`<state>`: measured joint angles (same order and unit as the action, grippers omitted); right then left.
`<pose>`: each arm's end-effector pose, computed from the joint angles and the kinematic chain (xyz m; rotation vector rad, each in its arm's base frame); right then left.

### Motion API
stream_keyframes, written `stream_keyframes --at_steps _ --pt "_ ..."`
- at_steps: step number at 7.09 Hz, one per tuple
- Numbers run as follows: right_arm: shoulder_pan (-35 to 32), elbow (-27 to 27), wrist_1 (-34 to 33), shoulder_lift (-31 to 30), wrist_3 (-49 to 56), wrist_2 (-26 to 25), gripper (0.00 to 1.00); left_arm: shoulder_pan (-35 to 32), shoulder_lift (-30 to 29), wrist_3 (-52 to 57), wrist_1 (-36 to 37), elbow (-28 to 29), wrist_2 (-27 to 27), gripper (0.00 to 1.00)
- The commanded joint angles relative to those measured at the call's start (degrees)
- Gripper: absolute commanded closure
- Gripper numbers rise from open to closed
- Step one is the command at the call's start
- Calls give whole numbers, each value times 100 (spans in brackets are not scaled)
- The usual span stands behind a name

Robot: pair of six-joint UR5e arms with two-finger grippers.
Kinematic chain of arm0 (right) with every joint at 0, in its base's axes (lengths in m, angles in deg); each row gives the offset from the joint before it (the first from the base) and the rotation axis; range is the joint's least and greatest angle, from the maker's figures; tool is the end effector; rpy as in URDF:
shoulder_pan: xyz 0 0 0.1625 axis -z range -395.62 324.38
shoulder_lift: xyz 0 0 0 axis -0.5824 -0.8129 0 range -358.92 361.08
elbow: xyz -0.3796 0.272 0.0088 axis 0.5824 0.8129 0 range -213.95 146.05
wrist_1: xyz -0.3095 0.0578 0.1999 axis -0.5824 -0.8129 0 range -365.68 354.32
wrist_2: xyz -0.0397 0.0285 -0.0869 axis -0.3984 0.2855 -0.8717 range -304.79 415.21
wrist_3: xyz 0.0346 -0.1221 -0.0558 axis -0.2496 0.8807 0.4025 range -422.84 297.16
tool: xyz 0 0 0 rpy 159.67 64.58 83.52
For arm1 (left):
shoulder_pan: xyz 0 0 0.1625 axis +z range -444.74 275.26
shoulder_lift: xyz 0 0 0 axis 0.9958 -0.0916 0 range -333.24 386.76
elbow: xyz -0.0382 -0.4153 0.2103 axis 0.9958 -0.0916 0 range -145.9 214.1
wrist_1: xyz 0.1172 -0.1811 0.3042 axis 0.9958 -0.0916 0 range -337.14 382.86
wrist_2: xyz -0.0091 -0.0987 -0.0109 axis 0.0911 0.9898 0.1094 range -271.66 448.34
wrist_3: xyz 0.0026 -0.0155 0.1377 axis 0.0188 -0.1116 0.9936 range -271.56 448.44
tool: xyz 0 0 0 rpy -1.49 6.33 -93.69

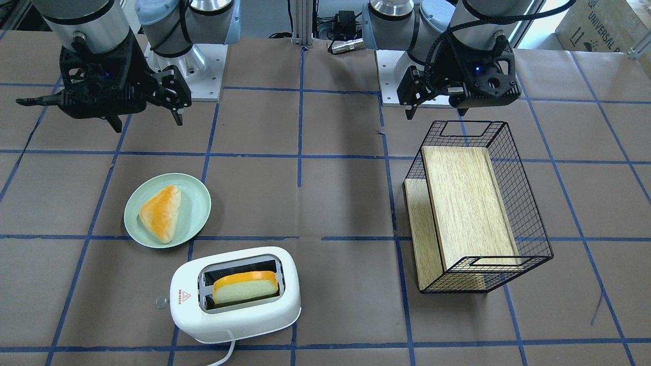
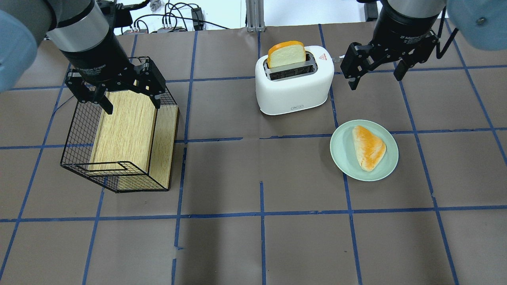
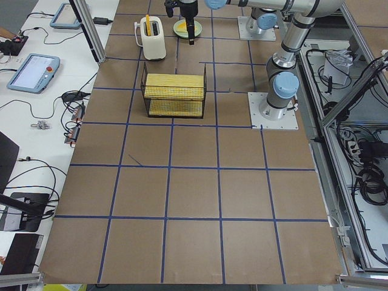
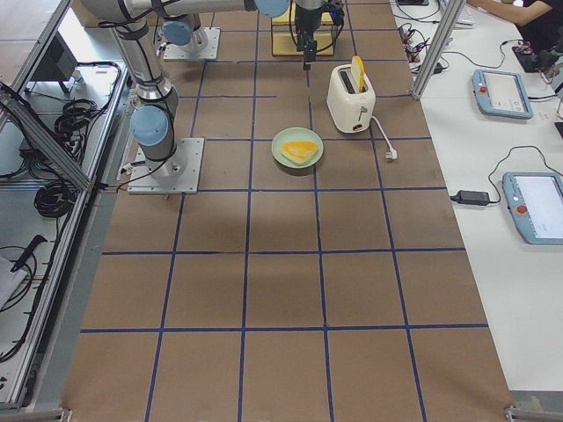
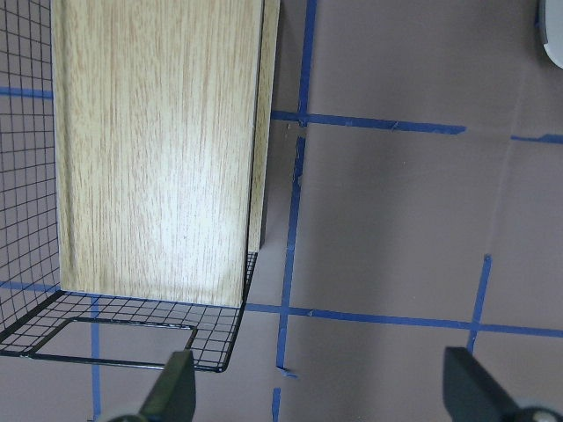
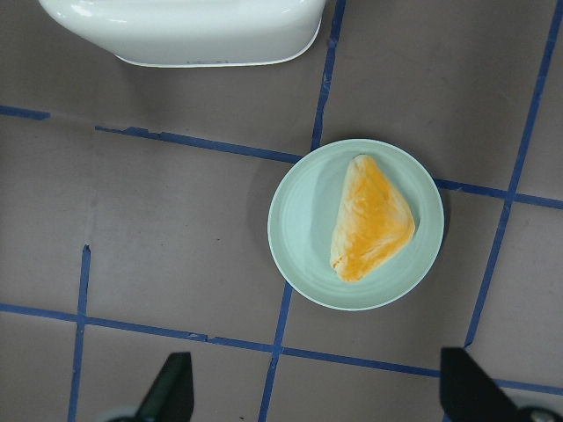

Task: Press toaster with right arm

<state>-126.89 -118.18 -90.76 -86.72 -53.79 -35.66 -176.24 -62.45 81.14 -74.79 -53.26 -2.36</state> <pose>0.1413 -0.4590 0.5099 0.2815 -3.1151 -0.0385 -0.1428 -0.4269 0.5048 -0.1574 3.1178 0.1132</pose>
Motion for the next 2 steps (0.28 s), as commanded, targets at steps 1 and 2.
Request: stream_keyframes --at_steps 1,2 --pt "4 29 -9 8 0 -27 0 0 0 0 0 0 0 0" --pt "4 29 -9 8 0 -27 0 0 0 0 0 0 0 0"
